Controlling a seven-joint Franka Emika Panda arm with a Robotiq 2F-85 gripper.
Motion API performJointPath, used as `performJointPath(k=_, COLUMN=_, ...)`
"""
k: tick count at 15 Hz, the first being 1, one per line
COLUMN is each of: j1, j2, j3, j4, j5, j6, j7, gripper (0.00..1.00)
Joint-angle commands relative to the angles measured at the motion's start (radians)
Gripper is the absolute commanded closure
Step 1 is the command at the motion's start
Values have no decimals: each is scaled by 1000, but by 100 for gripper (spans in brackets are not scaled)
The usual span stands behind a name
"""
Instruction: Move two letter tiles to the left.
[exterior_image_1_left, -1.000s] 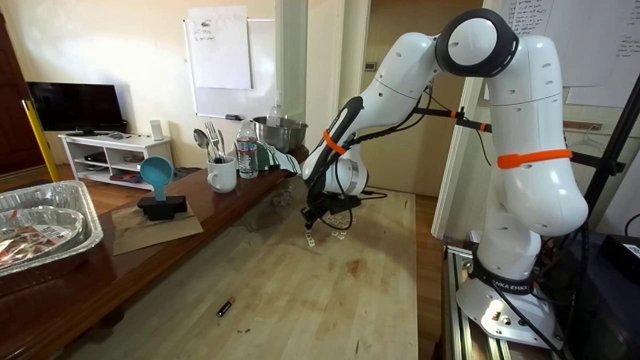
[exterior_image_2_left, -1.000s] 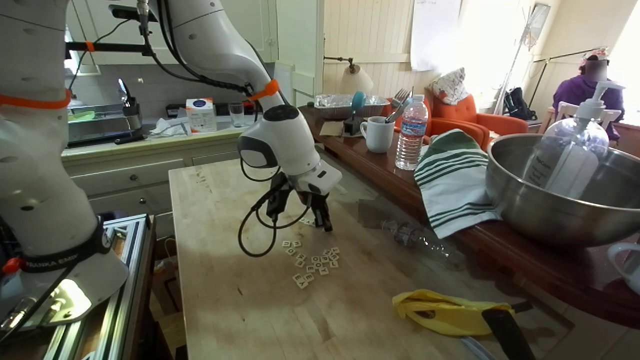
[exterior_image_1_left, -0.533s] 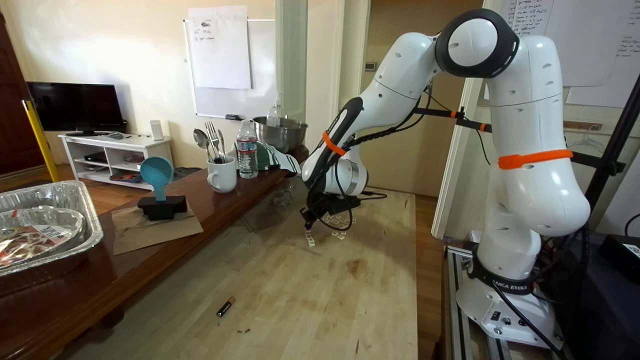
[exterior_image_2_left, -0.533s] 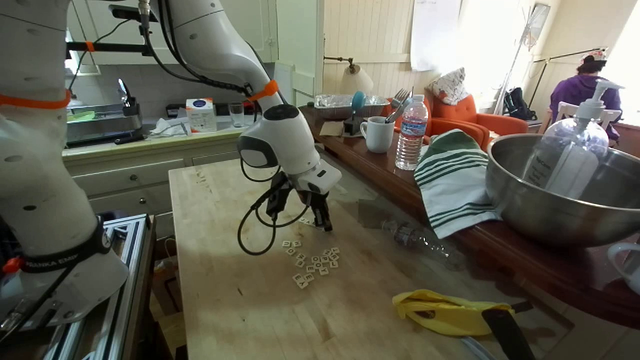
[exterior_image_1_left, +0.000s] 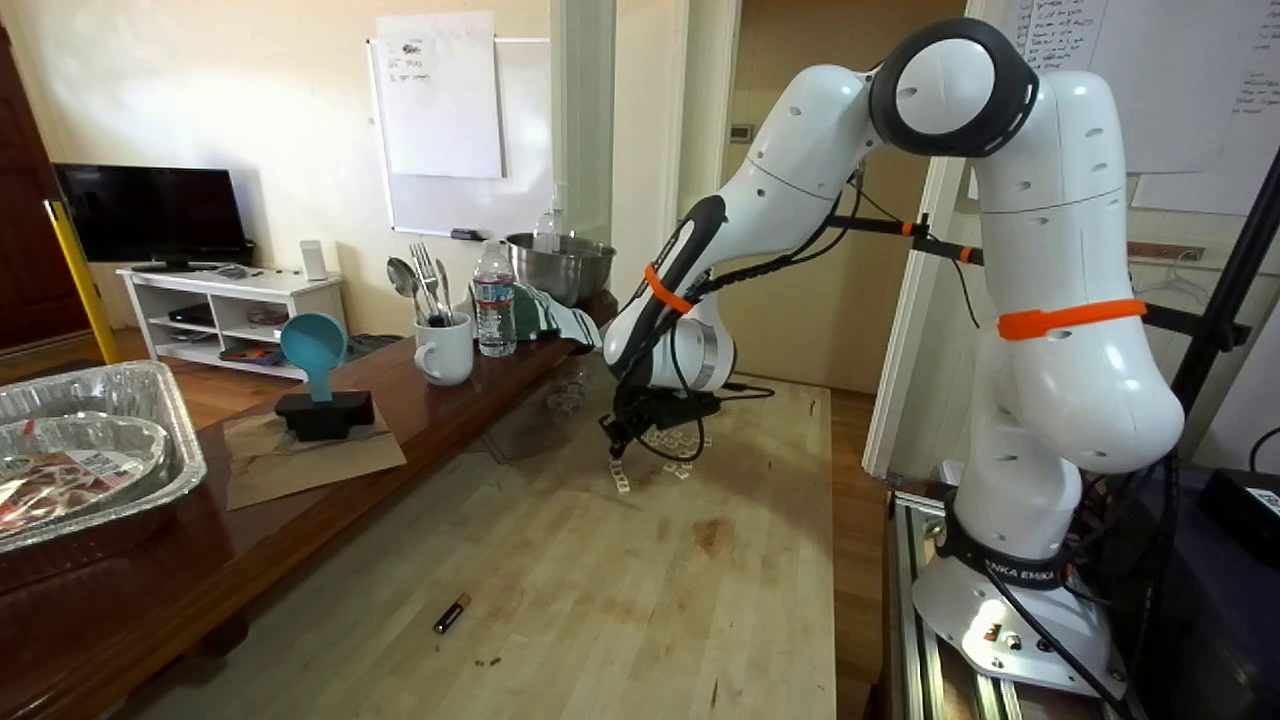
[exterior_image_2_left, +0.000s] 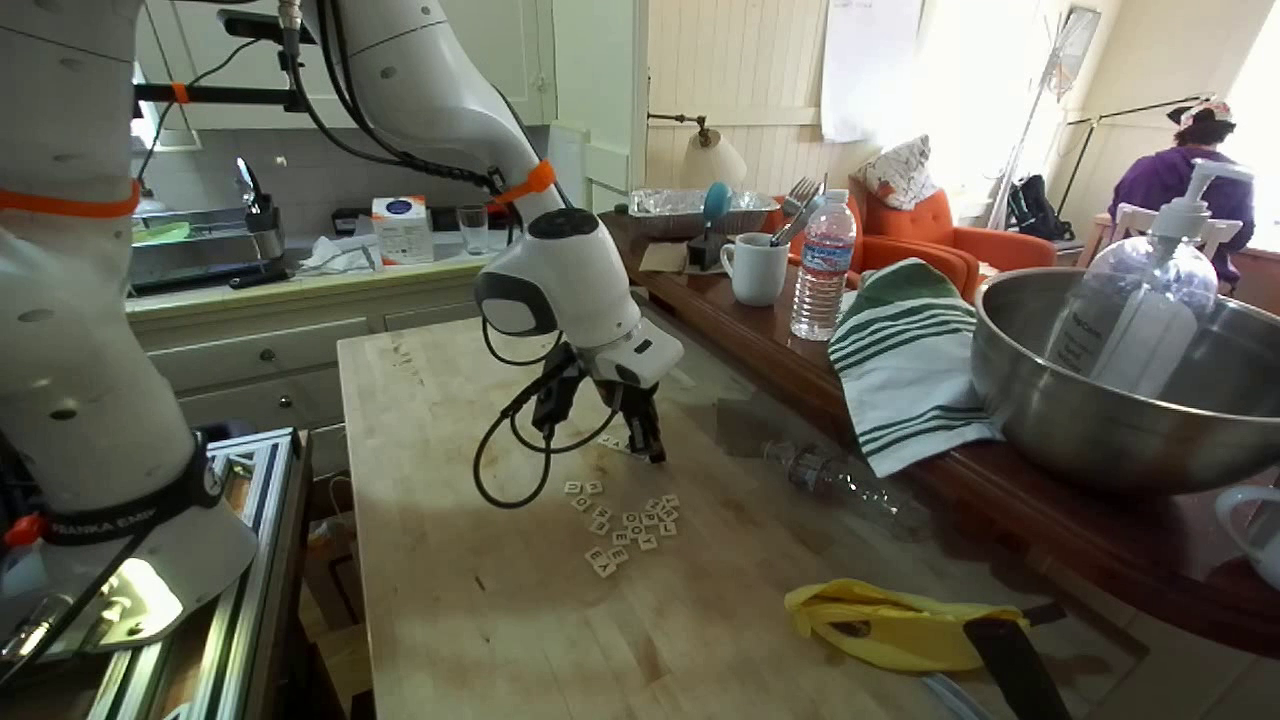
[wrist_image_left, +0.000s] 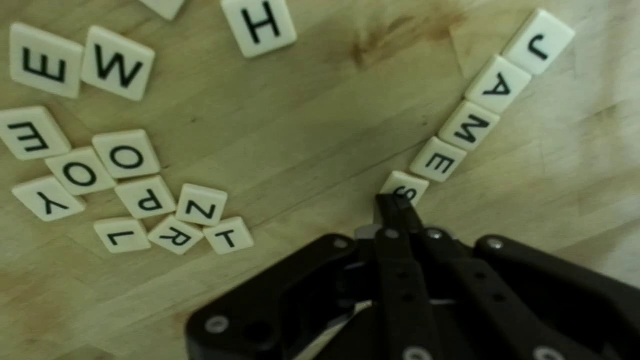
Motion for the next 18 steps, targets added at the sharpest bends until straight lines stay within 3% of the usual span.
performJointPath(k=1, j1=19, j2=-3, j3=-23, j4=7, j5=-19, j6=-20, j7=30, gripper=100)
performJointPath(k=8, j1=2, j2=-49, j3=0, j4=-1, j5=-29, j6=-32, j7=-41, gripper=100)
performJointPath(k=16, j1=-43, j2=-154, j3=46, j4=-16, j5=-79, j6=-159, j7=-373, gripper=99)
performJointPath(k=17, j1=-40, j2=-162, j3=40, j4=-19, j5=-95, j6=-194, j7=-403, gripper=74)
performJointPath(k=18, j1=-40, j2=-169, j3=37, j4=-23, j5=-107, j6=-221, j7=-435, gripper=73)
